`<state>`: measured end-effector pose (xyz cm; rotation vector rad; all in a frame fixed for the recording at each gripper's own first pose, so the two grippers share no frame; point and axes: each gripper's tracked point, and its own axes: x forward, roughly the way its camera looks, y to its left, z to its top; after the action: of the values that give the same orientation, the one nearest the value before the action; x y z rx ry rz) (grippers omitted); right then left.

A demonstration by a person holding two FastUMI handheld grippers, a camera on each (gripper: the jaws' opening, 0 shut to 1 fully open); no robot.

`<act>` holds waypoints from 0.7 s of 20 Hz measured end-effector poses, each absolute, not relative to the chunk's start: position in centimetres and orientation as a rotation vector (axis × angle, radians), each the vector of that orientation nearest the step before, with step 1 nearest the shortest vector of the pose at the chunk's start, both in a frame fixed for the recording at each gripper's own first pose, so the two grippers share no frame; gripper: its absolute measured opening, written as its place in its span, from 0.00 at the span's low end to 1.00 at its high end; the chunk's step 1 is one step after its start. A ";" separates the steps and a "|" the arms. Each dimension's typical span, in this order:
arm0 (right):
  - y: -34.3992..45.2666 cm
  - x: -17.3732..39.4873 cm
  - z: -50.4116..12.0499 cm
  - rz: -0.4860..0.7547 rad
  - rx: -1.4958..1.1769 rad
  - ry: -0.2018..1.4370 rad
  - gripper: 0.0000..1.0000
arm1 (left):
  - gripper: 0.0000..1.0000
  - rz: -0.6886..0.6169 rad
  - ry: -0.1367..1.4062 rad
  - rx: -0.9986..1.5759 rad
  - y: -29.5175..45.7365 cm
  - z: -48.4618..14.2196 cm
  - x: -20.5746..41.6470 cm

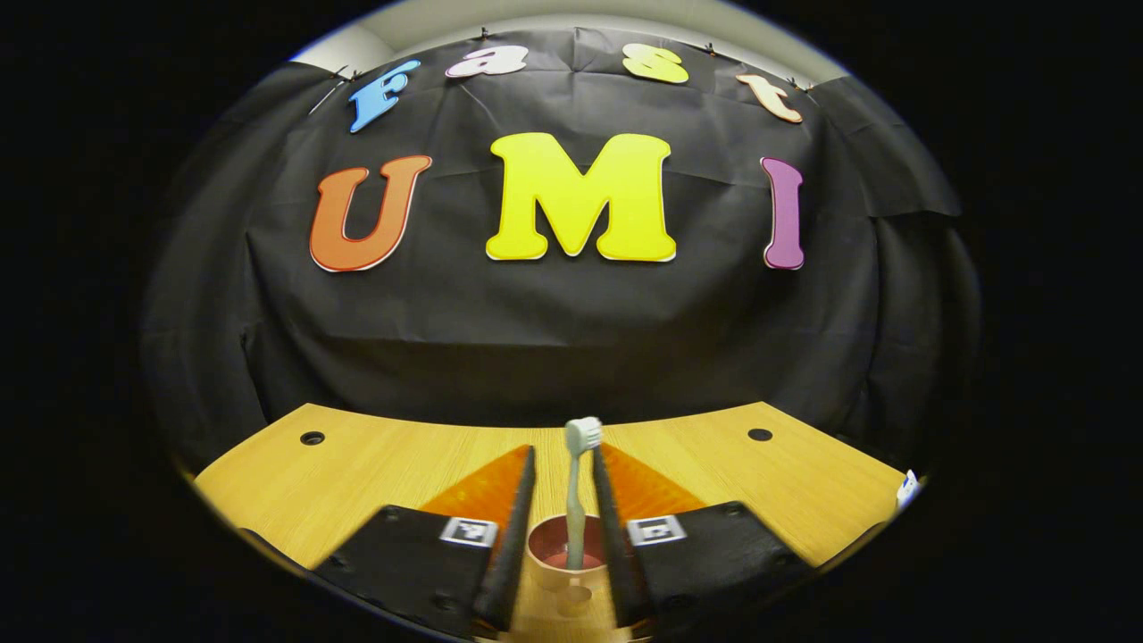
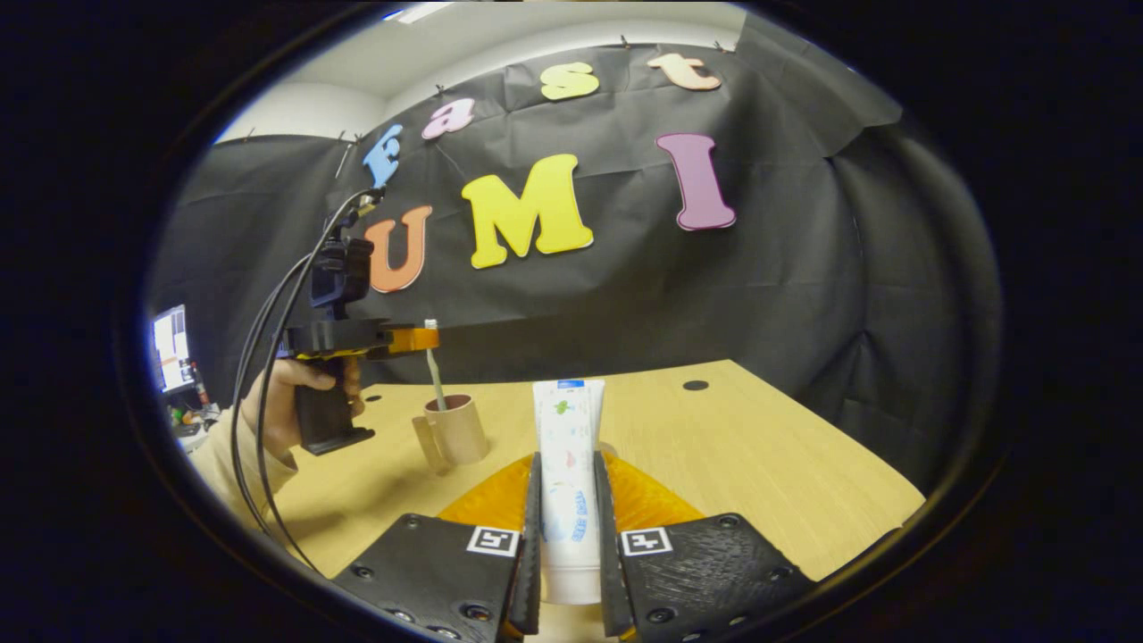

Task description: Put the toothbrush and toothpaste on the desktop into the cup, then pick up the cup and place it on the coaster on the desktop.

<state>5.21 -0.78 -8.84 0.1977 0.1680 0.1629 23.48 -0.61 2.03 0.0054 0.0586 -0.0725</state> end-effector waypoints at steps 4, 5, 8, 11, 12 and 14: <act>0.2 5.7 -8.5 0.169 0.196 0.176 0.27 | 0.99 -0.057 0.041 0.004 0.3 2.9 22.5; 0.6 6.0 -8.2 0.174 0.197 0.176 0.27 | 0.99 -0.045 0.042 0.001 0.9 3.1 22.0; 2.4 7.2 -7.0 0.199 0.199 0.172 0.27 | 0.99 -0.026 0.039 -0.008 2.5 3.0 19.7; 5.1 9.2 -4.9 0.231 0.210 0.161 0.29 | 0.99 -0.015 0.032 0.003 4.2 2.5 17.3; 6.1 10.1 -4.0 0.242 0.216 0.153 0.27 | 1.00 -0.009 0.036 0.006 4.7 2.0 16.5; 8.3 11.7 -2.1 0.267 0.220 0.135 0.27 | 0.99 0.003 0.053 0.001 5.9 0.7 15.0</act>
<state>11.73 8.32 -2.06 0.2203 0.1347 0.2670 15.04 5.95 0.73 0.0009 0.0526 0.0029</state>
